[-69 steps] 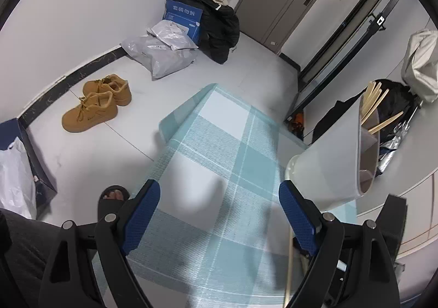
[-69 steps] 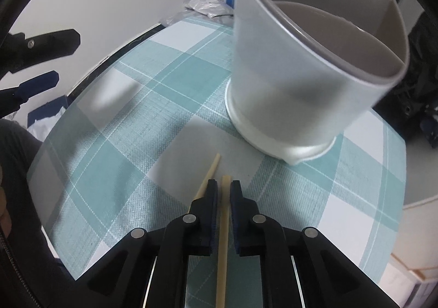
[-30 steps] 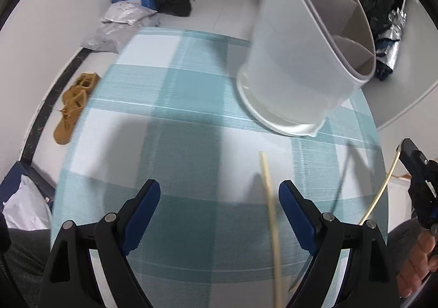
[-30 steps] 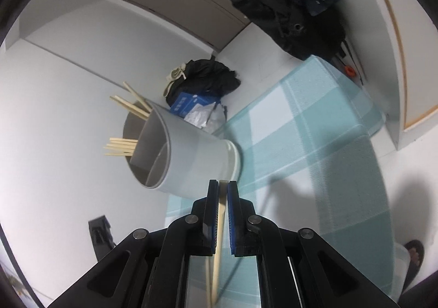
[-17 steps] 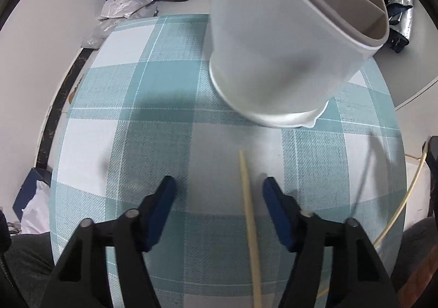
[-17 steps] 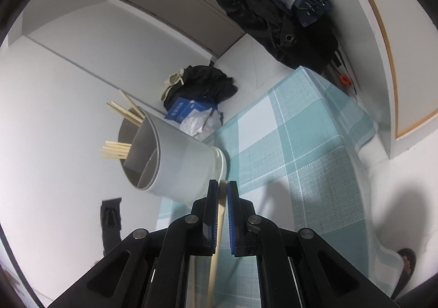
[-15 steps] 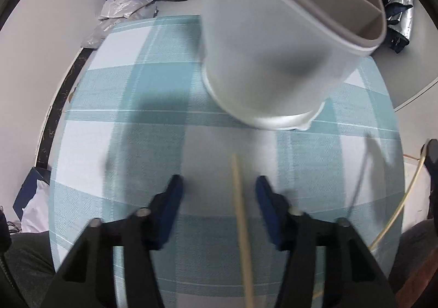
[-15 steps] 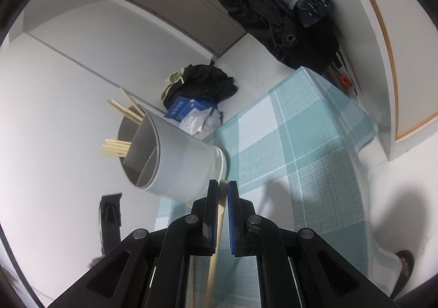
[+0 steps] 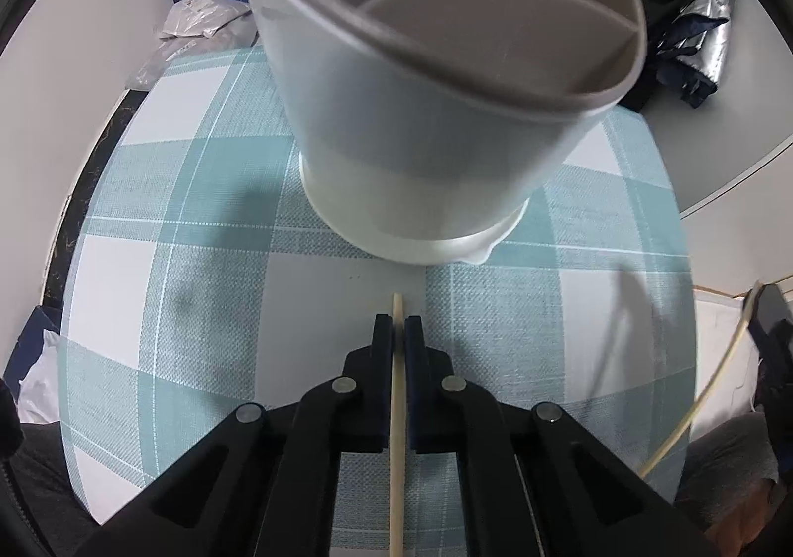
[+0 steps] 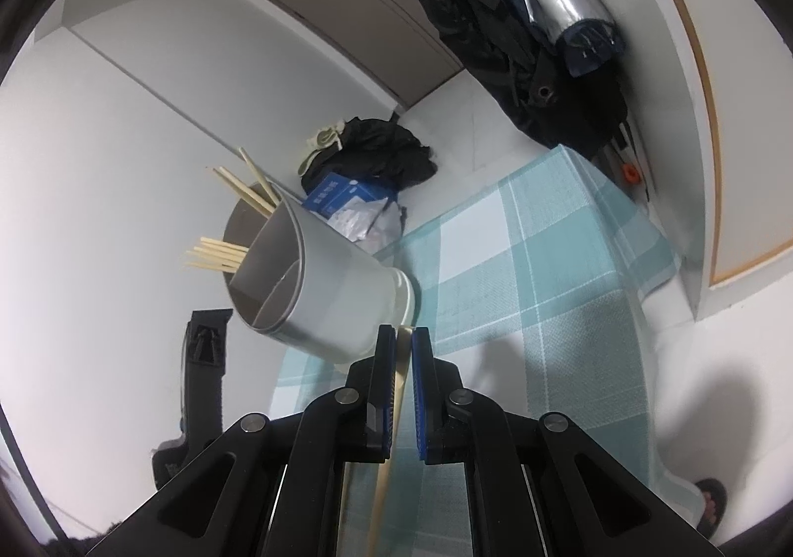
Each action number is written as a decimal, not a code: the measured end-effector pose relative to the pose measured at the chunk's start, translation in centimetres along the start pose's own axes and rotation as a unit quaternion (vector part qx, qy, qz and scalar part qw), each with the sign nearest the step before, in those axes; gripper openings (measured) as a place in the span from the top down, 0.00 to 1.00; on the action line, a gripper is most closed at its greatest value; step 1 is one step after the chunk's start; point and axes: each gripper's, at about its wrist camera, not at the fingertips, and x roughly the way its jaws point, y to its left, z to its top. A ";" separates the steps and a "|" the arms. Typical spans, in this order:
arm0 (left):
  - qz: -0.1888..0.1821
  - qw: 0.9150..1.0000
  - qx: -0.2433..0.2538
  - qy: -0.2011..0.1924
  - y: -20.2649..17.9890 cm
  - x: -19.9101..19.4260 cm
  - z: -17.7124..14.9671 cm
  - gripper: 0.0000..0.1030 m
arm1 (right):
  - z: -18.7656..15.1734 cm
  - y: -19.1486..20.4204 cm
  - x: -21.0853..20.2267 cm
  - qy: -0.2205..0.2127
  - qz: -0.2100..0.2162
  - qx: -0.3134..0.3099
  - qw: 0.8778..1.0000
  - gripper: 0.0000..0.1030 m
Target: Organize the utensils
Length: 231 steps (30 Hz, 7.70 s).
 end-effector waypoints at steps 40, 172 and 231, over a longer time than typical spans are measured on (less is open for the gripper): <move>-0.114 0.971 0.054 -0.205 0.2 -13.7 -0.5 1.00 | -2.4 12.6 -1.2 -0.061 -0.036 -0.200 0.977 0.95; -0.013 0.922 0.001 -0.388 4.5 -21.3 -1.7 0.04 | -1.2 20.3 -8.5 -0.178 -0.018 -0.317 0.932 0.17; 0.012 0.933 0.001 -0.359 5.9 -12.4 -5.3 0.04 | -8.3 13.9 -4.7 -0.176 -0.122 -0.296 0.931 0.02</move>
